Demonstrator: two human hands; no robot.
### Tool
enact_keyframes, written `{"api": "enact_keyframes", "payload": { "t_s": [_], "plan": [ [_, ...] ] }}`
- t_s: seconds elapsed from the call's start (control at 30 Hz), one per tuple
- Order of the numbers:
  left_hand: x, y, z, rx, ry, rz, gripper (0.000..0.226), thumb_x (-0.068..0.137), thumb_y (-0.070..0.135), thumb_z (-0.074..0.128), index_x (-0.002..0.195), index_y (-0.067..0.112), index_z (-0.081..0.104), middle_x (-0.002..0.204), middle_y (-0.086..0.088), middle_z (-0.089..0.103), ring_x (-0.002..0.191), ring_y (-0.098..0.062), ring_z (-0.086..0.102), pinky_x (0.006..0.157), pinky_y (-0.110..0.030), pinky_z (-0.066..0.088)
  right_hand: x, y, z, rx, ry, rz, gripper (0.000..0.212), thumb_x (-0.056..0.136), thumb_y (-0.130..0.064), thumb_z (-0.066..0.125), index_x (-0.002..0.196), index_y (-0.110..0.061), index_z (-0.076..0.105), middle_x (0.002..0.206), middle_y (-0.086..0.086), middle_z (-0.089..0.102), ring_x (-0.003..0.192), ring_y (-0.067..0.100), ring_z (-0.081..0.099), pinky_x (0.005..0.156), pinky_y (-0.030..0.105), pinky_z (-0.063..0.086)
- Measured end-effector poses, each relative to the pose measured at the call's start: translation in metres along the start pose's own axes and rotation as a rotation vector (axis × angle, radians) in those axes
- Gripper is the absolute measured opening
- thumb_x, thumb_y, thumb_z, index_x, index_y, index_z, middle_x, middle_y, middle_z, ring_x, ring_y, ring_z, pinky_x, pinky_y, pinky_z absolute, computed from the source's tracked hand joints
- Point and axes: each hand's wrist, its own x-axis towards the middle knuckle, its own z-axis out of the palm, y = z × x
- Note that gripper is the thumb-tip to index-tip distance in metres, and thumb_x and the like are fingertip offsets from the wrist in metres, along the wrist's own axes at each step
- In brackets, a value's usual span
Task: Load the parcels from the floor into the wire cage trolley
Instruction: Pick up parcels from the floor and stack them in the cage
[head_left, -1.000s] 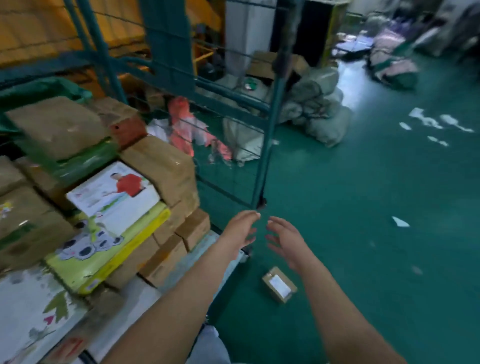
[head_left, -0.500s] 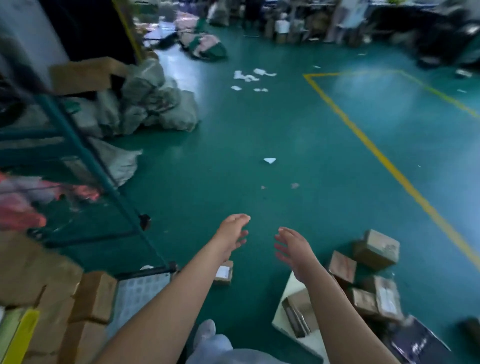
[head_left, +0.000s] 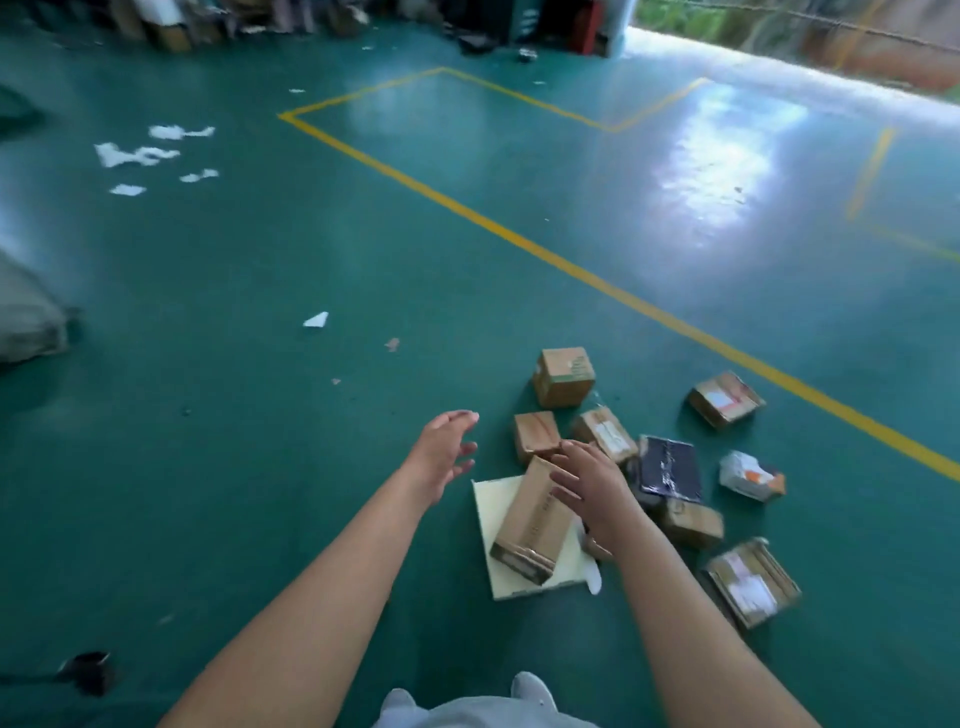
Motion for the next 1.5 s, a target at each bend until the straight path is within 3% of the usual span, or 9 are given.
{"api": "enact_keyframes", "payload": {
  "t_s": [0.4, 0.53, 0.63, 0.87, 0.97, 1.1, 1.3, 1.5],
  "plan": [
    [0.048, 0.009, 0.047, 0.138, -0.198, -0.093, 0.016, 0.105, 0.031, 0.055, 0.116, 0.021, 0.060, 0.118, -0.001, 0.063, 0.112, -0.023, 0.061, 0.098, -0.042, 0.051, 0.007, 0.008, -0.045, 0.158, 0.269, 0.055, 0.025, 0.105, -0.029, 0.056, 0.127, -0.018, 0.061, 0.117, 0.008, 0.071, 0.108, 0.027, 0.066, 0.091, 0.042, 0.056],
    [0.076, 0.023, 0.070, 0.168, -0.207, -0.099, 0.022, 0.105, 0.031, 0.055, 0.122, 0.018, 0.060, 0.116, -0.002, 0.064, 0.107, -0.022, 0.061, 0.088, -0.038, 0.052, 0.036, -0.006, -0.057, 0.192, 0.285, 0.057, 0.026, 0.105, -0.031, 0.055, 0.129, -0.020, 0.060, 0.118, 0.006, 0.070, 0.108, 0.025, 0.066, 0.086, 0.038, 0.056],
    [0.103, 0.040, 0.095, 0.189, -0.182, -0.097, 0.013, 0.106, 0.029, 0.054, 0.112, 0.021, 0.060, 0.107, 0.000, 0.065, 0.103, -0.020, 0.062, 0.097, -0.041, 0.050, 0.069, -0.026, -0.068, 0.195, 0.262, 0.059, 0.028, 0.106, -0.031, 0.054, 0.132, -0.020, 0.057, 0.124, 0.006, 0.067, 0.111, 0.024, 0.065, 0.082, 0.035, 0.056],
    [0.170, 0.085, 0.156, 0.263, -0.139, -0.060, 0.015, 0.105, 0.034, 0.055, 0.115, 0.024, 0.060, 0.122, 0.000, 0.062, 0.116, -0.024, 0.060, 0.103, -0.044, 0.051, 0.154, -0.100, -0.108, 0.224, 0.206, 0.061, 0.038, 0.108, -0.024, 0.050, 0.144, -0.013, 0.051, 0.136, 0.010, 0.060, 0.123, 0.029, 0.059, 0.101, 0.042, 0.052],
    [0.200, 0.105, 0.183, 0.284, -0.121, -0.046, 0.016, 0.104, 0.035, 0.055, 0.115, 0.025, 0.060, 0.124, 0.001, 0.061, 0.118, -0.024, 0.060, 0.101, -0.042, 0.052, 0.195, -0.131, -0.123, 0.253, 0.211, 0.066, 0.036, 0.106, -0.026, 0.055, 0.139, -0.015, 0.055, 0.131, 0.008, 0.063, 0.116, 0.026, 0.063, 0.097, 0.040, 0.055],
    [0.239, 0.121, 0.204, 0.332, -0.121, -0.063, 0.014, 0.105, 0.036, 0.055, 0.114, 0.026, 0.059, 0.128, 0.001, 0.059, 0.121, -0.025, 0.059, 0.104, -0.043, 0.052, 0.239, -0.152, -0.132, 0.218, 0.175, 0.083, 0.039, 0.105, -0.029, 0.055, 0.142, -0.015, 0.052, 0.134, 0.008, 0.062, 0.121, 0.027, 0.061, 0.098, 0.041, 0.055],
    [0.353, 0.153, 0.238, 0.424, -0.153, -0.095, 0.023, 0.104, 0.037, 0.057, 0.123, 0.024, 0.059, 0.134, 0.000, 0.059, 0.120, -0.024, 0.059, 0.098, -0.040, 0.053, 0.335, -0.194, -0.135, 0.156, 0.165, 0.107, 0.036, 0.106, -0.028, 0.054, 0.140, -0.016, 0.053, 0.135, 0.008, 0.061, 0.122, 0.027, 0.060, 0.096, 0.038, 0.055],
    [0.518, 0.178, 0.280, 0.551, -0.200, -0.161, 0.020, 0.102, 0.036, 0.059, 0.119, 0.026, 0.058, 0.129, 0.002, 0.059, 0.115, -0.021, 0.059, 0.095, -0.039, 0.052, 0.477, -0.230, -0.140, 0.081, 0.215, 0.147, 0.028, 0.106, -0.031, 0.054, 0.129, -0.017, 0.059, 0.121, 0.007, 0.065, 0.110, 0.026, 0.065, 0.079, 0.031, 0.056]
  ]
}}
